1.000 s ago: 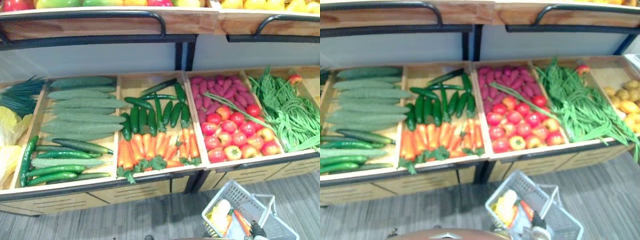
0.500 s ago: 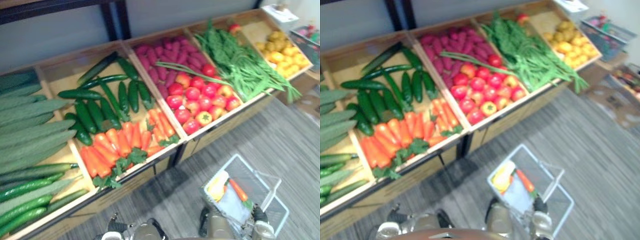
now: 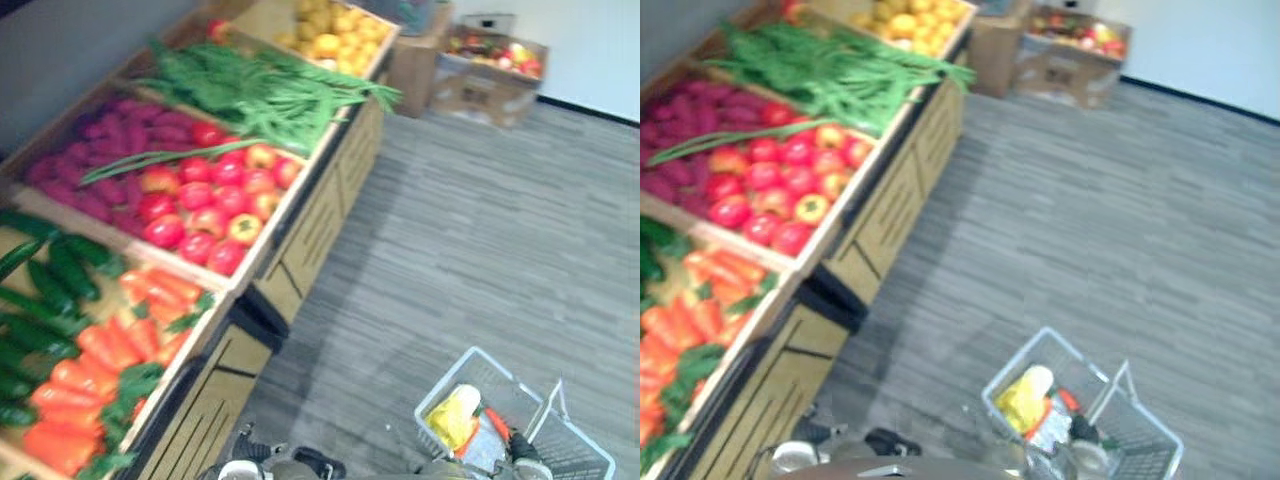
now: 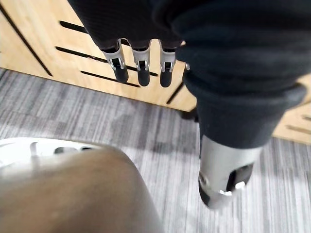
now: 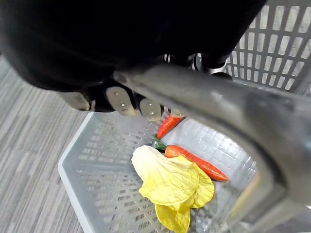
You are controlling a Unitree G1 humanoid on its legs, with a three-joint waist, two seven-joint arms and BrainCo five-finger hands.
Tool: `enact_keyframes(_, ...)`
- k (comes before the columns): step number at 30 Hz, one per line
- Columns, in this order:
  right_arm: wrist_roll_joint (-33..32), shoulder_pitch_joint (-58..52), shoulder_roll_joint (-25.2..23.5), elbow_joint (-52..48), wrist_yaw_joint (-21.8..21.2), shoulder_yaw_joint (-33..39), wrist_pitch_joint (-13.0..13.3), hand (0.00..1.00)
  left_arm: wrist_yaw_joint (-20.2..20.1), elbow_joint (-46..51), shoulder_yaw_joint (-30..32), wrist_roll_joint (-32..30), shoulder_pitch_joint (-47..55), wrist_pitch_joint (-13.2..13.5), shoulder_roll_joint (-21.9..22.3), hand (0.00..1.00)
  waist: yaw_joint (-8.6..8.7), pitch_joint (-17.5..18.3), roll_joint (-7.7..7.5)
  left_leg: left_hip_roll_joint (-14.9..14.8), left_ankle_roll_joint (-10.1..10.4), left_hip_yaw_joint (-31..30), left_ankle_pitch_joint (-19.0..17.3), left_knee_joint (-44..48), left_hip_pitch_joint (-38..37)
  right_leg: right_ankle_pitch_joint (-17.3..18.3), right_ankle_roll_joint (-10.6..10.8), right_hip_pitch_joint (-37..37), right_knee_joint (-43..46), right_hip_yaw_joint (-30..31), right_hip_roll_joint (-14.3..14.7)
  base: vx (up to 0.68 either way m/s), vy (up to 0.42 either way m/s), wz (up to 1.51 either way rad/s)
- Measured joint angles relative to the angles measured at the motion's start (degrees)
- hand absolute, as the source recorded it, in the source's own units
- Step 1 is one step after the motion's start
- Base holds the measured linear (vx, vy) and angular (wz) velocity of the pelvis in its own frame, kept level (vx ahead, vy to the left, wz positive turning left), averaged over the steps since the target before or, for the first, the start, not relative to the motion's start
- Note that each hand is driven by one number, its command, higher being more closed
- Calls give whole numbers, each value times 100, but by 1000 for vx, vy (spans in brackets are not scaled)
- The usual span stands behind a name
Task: Pick vegetable in the basket
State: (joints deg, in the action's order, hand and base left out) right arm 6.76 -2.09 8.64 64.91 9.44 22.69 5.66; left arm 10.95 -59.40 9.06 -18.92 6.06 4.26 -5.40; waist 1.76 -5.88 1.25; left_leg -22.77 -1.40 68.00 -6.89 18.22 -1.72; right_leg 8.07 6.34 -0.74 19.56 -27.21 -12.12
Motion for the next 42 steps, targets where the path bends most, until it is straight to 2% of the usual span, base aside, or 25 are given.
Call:
enact_keyframes(1, -44, 6, 167, -149, 46, 120, 56, 100, 18, -42, -67, -1, -98, 22, 172, 0, 99, -44, 265, -492, 155, -40, 96, 284, -137, 365, -41, 444, 35, -69, 181, -10, -225, -44)
enact_keyframes(2, -60, 9, 142, -154, 60, 96, 75, 100, 24, -110, -54, -1, -112, 22, 121, 0, 107, -17, 168, -548, 215, -49, 151, 493, -141, -97, -138, 303, -974, -130, 242, 28, -379, -29)
enact_keyframes(3, -60, -28, 196, -101, 133, 24, 59, 100, 6, -273, -7, -21, -316, -1, 185, 0, 176, -98, 217, -803, 434, -286, 62, 791, -141, -415, -206, 157, -1225, -174, 349, 92, -343, -4)
enact_keyframes(4, -52, -66, 230, -96, 167, 27, 70, 100, 7, -273, -16, -28, -305, 22, 314, 0, 221, -85, 261, -777, 553, -470, 216, 786, -155, -403, -224, 119, -1236, -40, 414, 104, -309, -30)
enact_keyframes(5, -47, -71, 204, -101, 168, -57, 92, 100, 6, -208, -23, -4, -281, 36, 373, 0, 231, -79, 235, -782, 667, -595, 539, 833, -286, -374, -271, 94, -1243, 87, 438, 88, -157, -47)
enact_keyframes(6, -31, -64, 193, -115, 159, -108, 102, 100, 7, -175, -14, 7, -306, 34, 368, 0, 242, -98, 210, -784, 642, -813, 741, 973, -274, -366, -284, 71, -1251, 209, 418, 47, -144, -83)
enact_keyframes(7, 11, 2, 154, -148, 142, -248, 125, 100, 25, -108, 52, 23, -310, 27, 364, 0, 150, -214, 10, -630, 710, -1652, 885, 1185, -72, -361, -293, 42, -1256, 507, 289, -12, -89, -108)
enact_keyframes(8, 11, 72, 142, -127, 136, -347, 143, 100, 52, -38, 54, 76, -332, 70, 389, 0, 50, -251, -92, 46, 894, -3119, 460, 793, 87, -362, -291, 75, -1254, 866, 131, -25, -43, -123)
enact_keyframes(9, 11, 105, 153, -101, 128, -362, 143, 100, 84, 8, 60, 86, -334, 72, 399, 0, -31, -254, -96, 346, 913, -3791, 319, 615, 123, -362, -291, 104, -1254, 1055, 105, -34, 52, -143)
enact_keyframes(10, 13, 163, 151, -47, 120, -473, 126, 100, 175, 39, 102, 100, -334, 95, 398, 0, -152, -258, -76, 811, 953, -4854, 45, 320, 116, -374, -272, 137, -1254, 1411, 128, -16, 140, -142)
enact_keyframes(11, 13, 200, 135, 52, 87, -591, 122, 100, 235, 34, 167, 100, -316, 124, 370, 0, -171, -261, -67, 1087, 994, -5565, -124, 86, 116, -394, -239, 141, -1256, 1680, 207, -15, 169, -132)
enact_keyframes(12, 14, 196, 95, 92, 71, -621, 122, 100, 244, 39, 214, 102, -296, 155, 362, 0, -176, -264, -60, 1152, 1024, -5818, -141, -29, 119, -404, -222, 145, -1265, 1786, 259, -11, 221, -111)
enact_keyframes(13, 12, 190, 48, 105, 93, -613, 124, 100, 253, 42, 276, 113, -254, 186, 358, 0, -184, -261, 23, 1160, 1019, -6150, -110, -315, 136, -455, -142, 159, -1338, 1992, 422, -29, 234, -97)
enact_keyframes(14, 13, 199, 112, 101, 97, -619, 124, 100, 250, 18, 291, 126, -223, 182, 322, 0, -190, -234, 99, 1154, 1044, -6249, -315, -458, 80, -517, -35, 200, -1457, 2170, 544, -30, 233, -84)
enact_keyframes(15, 15, 196, 128, 100, 82, -637, 129, 100, 249, 7, 287, 126, -222, 181, 280, 0, -170, -197, 144, 1179, 1031, -6249, -356, -582, 51, -552, 14, 214, -1556, 2214, 552, -1, 217, -49)
enact_keyframes(16, 8, 156, 130, 98, 66, -672, 150, 100, 251, -5, 286, 123, -222, 174, 245, 0, -156, -184, 17, 1276, 926, -6219, -430, -827, 78, -682, 83, 275, -1747, 2299, 491, 25, 160, -11)
enact_keyframes(17, 7, 126, 118, 108, 66, -672, 149, 100, 251, -5, 290, 124, -224, 175, 198, 0, -155, -195, -7, 1325, 880, -6230, -470, -926, 100, -772, 100, 321, -1836, 2303, 456, 34, 236, -2)
enact_keyframes(18, 6, 42, 22, 122, 85, -606, 141, 100, 253, -14, 279, 89, -231, 163, 75, 0, -168, -207, -128, 1487, 832, -6212, -433, -983, 188, -959, 157, 382, -2004, 2338, 334, 15, 194, 0)
enact_keyframes(21, -1, 24, -5, 90, 128, -504, 156, 100, 256, -184, 263, 10, -85, 67, 21, 0, -165, -204, -129, 1685, 825, -6070, -435, -1030, 120, -996, 217, 345, -2067, 2462, 185, 15, 135, -12)
enact_keyframes(25, -2, 20, -20, 73, 150, -393, 204, 100, 257, -220, 259, 9, 4, 60, 99, 0, -180, -162, -24, 1707, 806, -6063, -423, -1199, 2, -1001, 229, 358, -2081, 2453, 171, 55, 25, -3)
enact_keyframes(32, 6, -56, -63, 80, 82, -257, 194, 100, 225, -232, 260, 68, -1, 68, 69, 0, -189, -136, -101, 1689, 806, -5911, -423, -1338, -150, -1002, 231, 354, -2089, 2538, 203, 23, -4, -11)
enact_keyframes(35, 8, -83, -76, 120, -73, -229, 185, 100, 143, -343, 261, 307, -2, 80, 12, 0, -188, -43, -192, 1689, 806, -5849, -423, -1406, -217, -1017, 255, 346, -2145, 2594, 218, 16, -8, -11)
enact_keyframes(42, 2, -167, -133, 136, -138, -48, 116, 100, -25, -407, 251, 347, 33, 194, -34, 0, -180, 3, -218, 1675, 806, -5772, -423, -1387, -355, -1018, 256, 226, -2128, 2566, 225, 0, -5, -4)
